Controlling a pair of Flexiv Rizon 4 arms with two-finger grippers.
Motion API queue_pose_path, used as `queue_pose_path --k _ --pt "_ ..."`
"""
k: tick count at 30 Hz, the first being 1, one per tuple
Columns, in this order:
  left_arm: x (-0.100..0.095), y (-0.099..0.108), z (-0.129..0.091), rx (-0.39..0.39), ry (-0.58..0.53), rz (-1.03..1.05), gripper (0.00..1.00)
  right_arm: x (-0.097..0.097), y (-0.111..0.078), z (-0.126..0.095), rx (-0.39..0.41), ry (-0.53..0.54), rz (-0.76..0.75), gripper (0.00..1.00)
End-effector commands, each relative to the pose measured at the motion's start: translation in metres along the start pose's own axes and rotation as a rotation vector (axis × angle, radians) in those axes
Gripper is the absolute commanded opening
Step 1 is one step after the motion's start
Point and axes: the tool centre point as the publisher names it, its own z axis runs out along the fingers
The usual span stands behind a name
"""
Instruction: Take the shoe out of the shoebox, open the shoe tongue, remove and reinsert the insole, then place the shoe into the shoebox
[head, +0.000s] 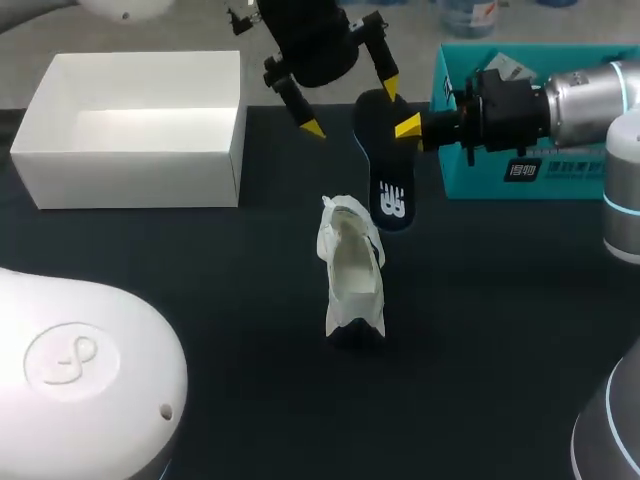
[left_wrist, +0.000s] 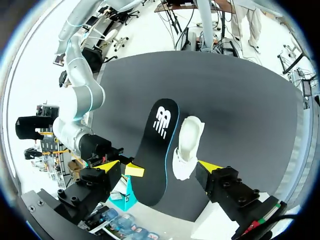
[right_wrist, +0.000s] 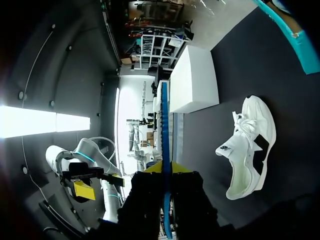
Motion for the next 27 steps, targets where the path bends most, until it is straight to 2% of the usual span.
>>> queue_pose_path --k 1,6,12,21,27 --pt "-0.008 0.002 -0.005 -0.001 0.408 -0.006 1.00 -0.004 0.001 0.007 0.001 0.012 -0.002 0.00" --pt "-0.025 0.011 0.003 -0.011 0.297 0.128 1.00 -0.004 0.001 0.010 0.014 0.030 -0.010 0.00" --pt "-0.031 0.012 -0.003 -0.023 0.371 0.188 1.00 -0.005 0.000 0.012 0.023 0.029 -0.010 0.00" --pt "-0.042 0.009 -0.001 -0.024 0.362 0.193 1.00 -0.004 -0.001 0.011 0.018 0.034 -0.017 0.00" --pt "-0.042 0.008 0.000 -0.021 0.349 0.200 1.00 -0.003 -0.002 0.009 0.013 0.035 -0.021 0.00"
